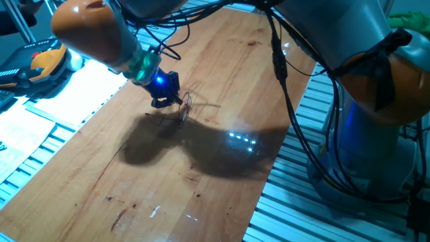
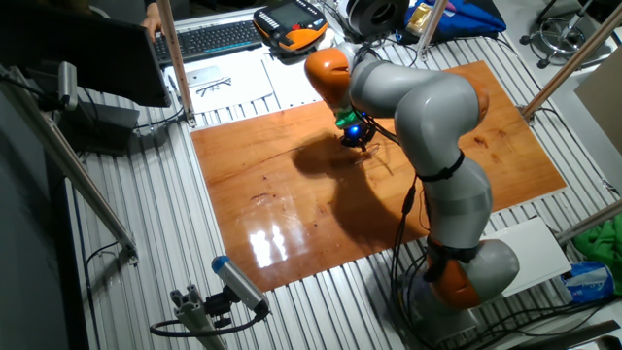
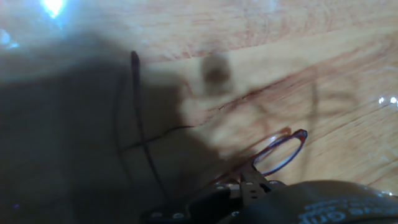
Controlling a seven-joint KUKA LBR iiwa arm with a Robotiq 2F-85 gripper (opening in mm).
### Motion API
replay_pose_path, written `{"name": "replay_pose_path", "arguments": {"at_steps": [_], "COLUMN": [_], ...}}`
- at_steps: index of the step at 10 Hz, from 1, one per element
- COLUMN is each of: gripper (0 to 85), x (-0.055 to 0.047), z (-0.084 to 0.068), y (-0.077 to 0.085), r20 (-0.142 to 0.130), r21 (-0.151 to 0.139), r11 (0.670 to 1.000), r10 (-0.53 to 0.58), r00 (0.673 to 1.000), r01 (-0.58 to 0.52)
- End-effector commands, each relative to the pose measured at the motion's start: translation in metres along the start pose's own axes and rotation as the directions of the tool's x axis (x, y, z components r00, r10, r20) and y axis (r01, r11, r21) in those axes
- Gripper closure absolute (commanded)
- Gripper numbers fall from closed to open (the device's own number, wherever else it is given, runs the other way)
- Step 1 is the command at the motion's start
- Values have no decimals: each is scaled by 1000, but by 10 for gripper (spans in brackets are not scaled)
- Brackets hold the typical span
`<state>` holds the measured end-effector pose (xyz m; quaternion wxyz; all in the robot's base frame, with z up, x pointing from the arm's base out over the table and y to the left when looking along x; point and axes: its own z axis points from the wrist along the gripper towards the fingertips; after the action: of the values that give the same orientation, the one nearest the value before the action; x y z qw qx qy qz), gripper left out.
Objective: Unfold the leg of the glasses (with one hand)
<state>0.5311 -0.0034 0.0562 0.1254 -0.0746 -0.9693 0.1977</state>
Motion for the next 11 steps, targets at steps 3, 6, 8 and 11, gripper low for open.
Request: {"name": "replay_pose_path", "arguments": {"at_steps": [3, 6, 8, 11], "gripper": [850, 850, 850, 850], "x": [1, -1, -4, -7], "z": [5, 7, 9, 10], "y": [3, 4, 6, 7], "r20": [-15, -24, -17, -11], "r21": [7, 23, 34, 41], "r11": [1000, 1000, 999, 999], "r10": [9, 14, 11, 10], "r00": [1000, 1000, 1000, 1000], "r01": [-9, -13, -10, -9]}}
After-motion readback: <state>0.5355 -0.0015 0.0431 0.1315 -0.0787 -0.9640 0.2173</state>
